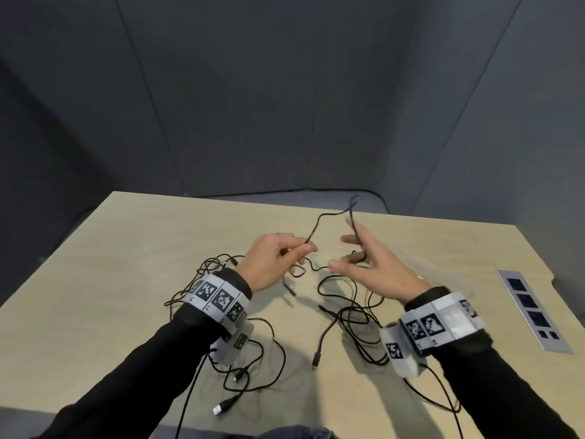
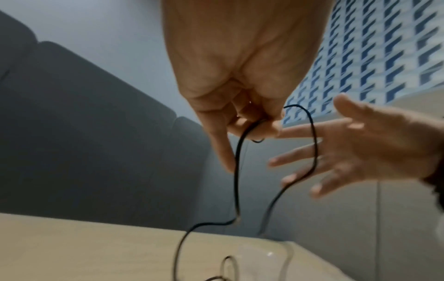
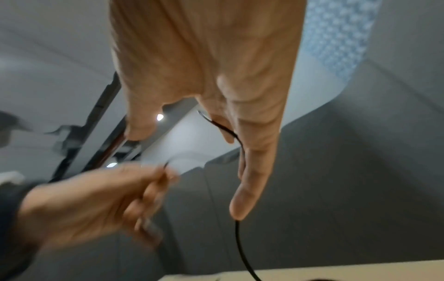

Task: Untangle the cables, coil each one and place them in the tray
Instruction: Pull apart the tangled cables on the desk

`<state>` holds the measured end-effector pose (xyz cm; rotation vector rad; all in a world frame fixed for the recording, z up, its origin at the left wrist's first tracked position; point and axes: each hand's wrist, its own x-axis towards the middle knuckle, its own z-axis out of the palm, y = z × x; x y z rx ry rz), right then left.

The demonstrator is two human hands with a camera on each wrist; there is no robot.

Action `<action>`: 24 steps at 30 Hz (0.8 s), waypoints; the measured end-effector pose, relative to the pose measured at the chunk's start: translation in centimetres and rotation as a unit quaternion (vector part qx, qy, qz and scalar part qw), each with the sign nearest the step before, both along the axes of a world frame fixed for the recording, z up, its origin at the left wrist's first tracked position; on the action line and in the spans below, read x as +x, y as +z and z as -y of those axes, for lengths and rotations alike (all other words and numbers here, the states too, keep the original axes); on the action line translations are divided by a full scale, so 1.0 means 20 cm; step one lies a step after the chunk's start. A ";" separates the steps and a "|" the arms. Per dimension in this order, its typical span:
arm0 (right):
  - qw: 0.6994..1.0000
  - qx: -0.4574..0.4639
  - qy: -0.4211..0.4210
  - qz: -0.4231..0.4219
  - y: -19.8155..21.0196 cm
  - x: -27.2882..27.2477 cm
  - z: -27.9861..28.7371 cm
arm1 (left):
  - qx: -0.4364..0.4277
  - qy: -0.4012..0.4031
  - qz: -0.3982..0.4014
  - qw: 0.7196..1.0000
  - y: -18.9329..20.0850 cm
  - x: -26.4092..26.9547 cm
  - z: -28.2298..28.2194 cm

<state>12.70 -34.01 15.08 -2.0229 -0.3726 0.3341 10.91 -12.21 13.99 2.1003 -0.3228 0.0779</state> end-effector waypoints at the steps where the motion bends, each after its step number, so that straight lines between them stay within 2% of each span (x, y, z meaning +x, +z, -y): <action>1: 0.999 -0.004 0.033 -0.003 -0.02 -0.02 -0.03 | -0.023 -0.025 0.003 0.999 0.02 -0.01 0.03; 5: 0.993 0.030 0.111 -0.021 -0.11 -0.04 -0.12 | -0.089 -0.061 0.055 0.993 0.08 -0.04 0.14; 8: 0.989 -0.028 0.143 -0.027 -0.13 -0.08 -0.14 | -0.169 -0.060 0.034 0.983 0.12 -0.06 0.20; 11: 0.994 0.003 0.100 -0.031 -0.11 -0.09 -0.08 | -0.210 -0.006 -0.009 0.978 0.11 -0.06 0.20; 13: 0.997 0.068 0.043 -0.016 -0.06 -0.08 0.01 | -0.225 0.060 -0.054 0.971 0.07 -0.03 0.15; 16: 0.985 0.168 -0.034 0.012 0.02 -0.06 0.15 | -0.138 0.107 -0.119 0.977 -0.03 -0.01 0.08; 19: 0.987 0.134 -0.085 0.021 0.04 -0.03 0.26 | 0.025 0.044 -0.168 0.985 -0.18 -0.01 0.04; 21: 0.995 0.035 -0.094 -0.027 -0.02 0.01 0.34 | 0.150 0.011 -0.166 0.974 -0.30 -0.02 -0.01; 22: 0.994 -0.060 -0.075 -0.044 -0.06 0.02 0.38 | 0.202 0.003 -0.177 0.963 -0.35 -0.03 -0.04; 24: 0.964 -0.261 -0.010 -0.047 -0.17 0.03 0.44 | 0.275 -0.018 -0.222 0.935 -0.44 -0.06 -0.11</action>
